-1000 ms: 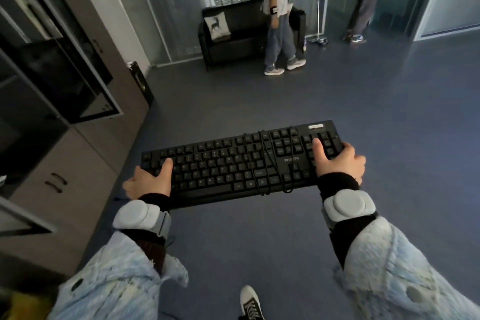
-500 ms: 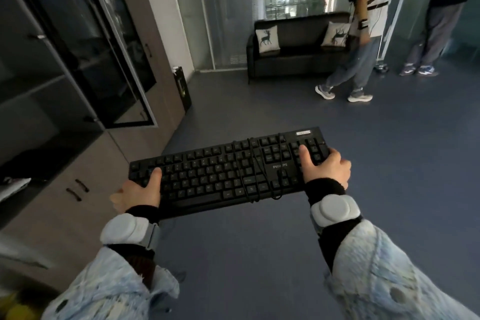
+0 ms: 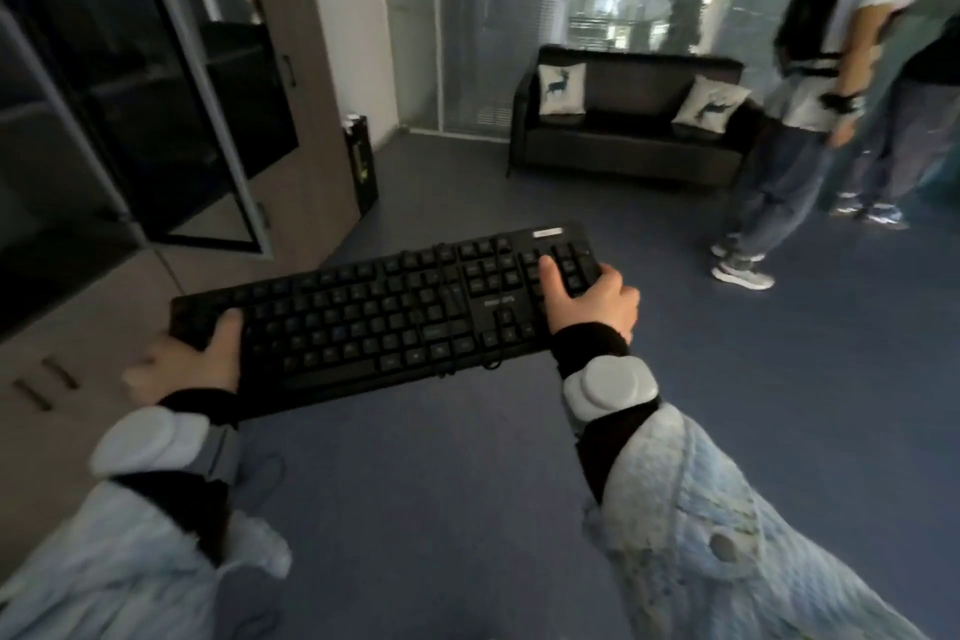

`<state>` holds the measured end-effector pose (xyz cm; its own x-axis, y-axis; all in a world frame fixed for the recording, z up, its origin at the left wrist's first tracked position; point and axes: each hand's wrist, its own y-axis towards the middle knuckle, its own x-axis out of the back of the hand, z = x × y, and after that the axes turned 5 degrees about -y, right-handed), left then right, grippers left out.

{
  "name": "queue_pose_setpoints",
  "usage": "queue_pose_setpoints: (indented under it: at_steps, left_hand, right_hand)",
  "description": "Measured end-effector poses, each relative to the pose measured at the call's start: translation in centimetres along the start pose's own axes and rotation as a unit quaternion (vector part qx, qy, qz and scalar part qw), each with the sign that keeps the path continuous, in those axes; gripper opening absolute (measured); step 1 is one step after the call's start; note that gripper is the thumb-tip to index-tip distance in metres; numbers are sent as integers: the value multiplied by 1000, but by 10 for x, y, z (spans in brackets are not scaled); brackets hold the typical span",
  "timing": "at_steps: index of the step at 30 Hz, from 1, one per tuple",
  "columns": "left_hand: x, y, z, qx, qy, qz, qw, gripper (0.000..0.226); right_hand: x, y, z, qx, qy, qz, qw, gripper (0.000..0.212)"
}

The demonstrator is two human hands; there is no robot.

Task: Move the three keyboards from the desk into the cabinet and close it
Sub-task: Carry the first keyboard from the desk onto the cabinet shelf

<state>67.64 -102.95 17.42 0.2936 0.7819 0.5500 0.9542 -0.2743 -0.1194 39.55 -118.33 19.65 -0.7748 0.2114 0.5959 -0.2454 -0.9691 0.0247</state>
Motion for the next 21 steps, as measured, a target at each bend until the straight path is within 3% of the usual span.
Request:
queue_pose_setpoints:
  at_steps: [6, 14, 21]
  left_hand:
    - [-2, 49, -15, 48, 9, -115, 992, 82]
    - [49, 122, 25, 149, 14, -273, 950, 81]
    - [92, 202, 43, 183, -24, -339, 923, 80]
  right_hand:
    - [-80, 53, 56, 68, 13, 91, 993, 78]
    - [-219, 33, 132, 137, 8, 240, 961, 80]
    - [-330, 0, 213, 196, 18, 295, 935, 79]
